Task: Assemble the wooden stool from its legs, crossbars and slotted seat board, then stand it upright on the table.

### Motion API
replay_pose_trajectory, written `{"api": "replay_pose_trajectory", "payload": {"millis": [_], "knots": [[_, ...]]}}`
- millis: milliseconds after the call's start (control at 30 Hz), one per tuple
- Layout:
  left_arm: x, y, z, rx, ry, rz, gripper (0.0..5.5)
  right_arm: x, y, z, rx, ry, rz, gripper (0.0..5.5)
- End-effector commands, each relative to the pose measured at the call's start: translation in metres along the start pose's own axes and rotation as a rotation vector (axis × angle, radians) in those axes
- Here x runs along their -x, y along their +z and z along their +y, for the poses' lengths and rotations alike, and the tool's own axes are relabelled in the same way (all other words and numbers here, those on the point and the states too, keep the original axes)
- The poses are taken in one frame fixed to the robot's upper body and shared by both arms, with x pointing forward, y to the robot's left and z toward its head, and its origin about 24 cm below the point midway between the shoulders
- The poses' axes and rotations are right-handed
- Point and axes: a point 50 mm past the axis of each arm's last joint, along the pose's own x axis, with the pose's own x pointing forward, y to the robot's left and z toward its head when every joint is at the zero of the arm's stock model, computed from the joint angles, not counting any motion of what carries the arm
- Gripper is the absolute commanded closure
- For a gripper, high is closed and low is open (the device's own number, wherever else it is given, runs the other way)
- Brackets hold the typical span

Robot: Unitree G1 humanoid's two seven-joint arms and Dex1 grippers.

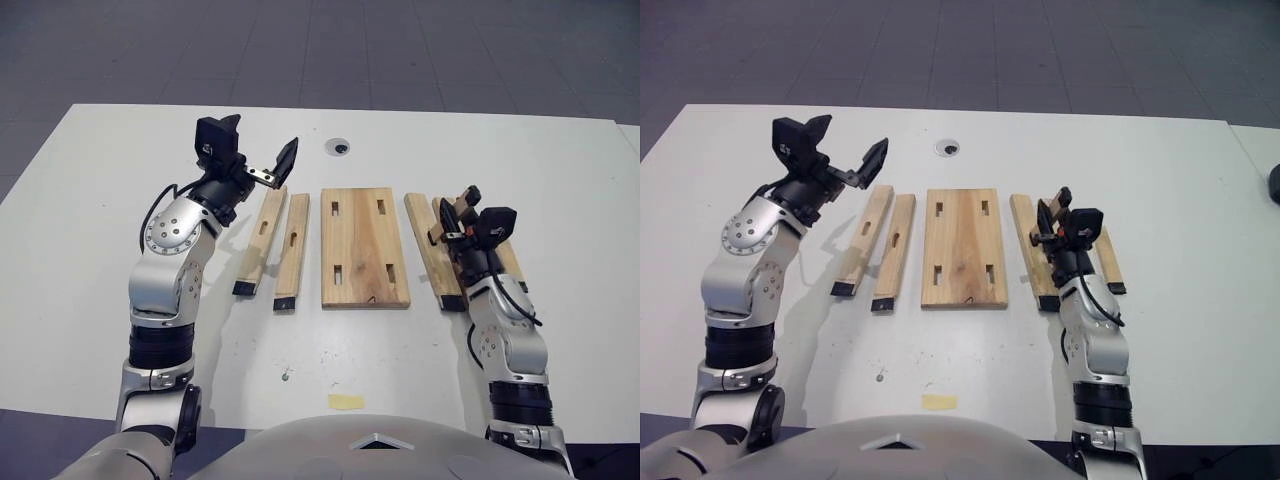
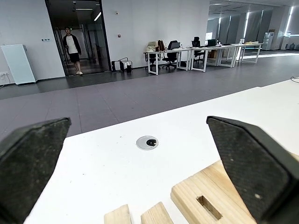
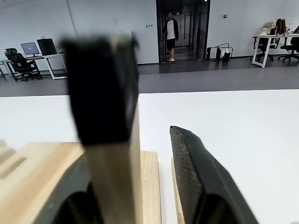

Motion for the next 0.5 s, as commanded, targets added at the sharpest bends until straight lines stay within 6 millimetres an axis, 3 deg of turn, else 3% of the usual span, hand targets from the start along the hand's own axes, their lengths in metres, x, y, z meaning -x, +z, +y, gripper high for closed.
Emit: {"api": "replay_pose_trajectory", "payload": {"millis": [33, 500], "knots": [[0.000, -0.005, -0.004, -0.003, -0.003, 0.011, 0.10, -0.009, 0.018, 0.002, 0.018, 0.026, -0.056, 3.11], [-0.006, -0.011, -0.007, 0.020, 0.017, -0.004, 0.10, -0.043, 0.117, 0.020, 0.044, 0.159, -0.307, 0.99]]}}
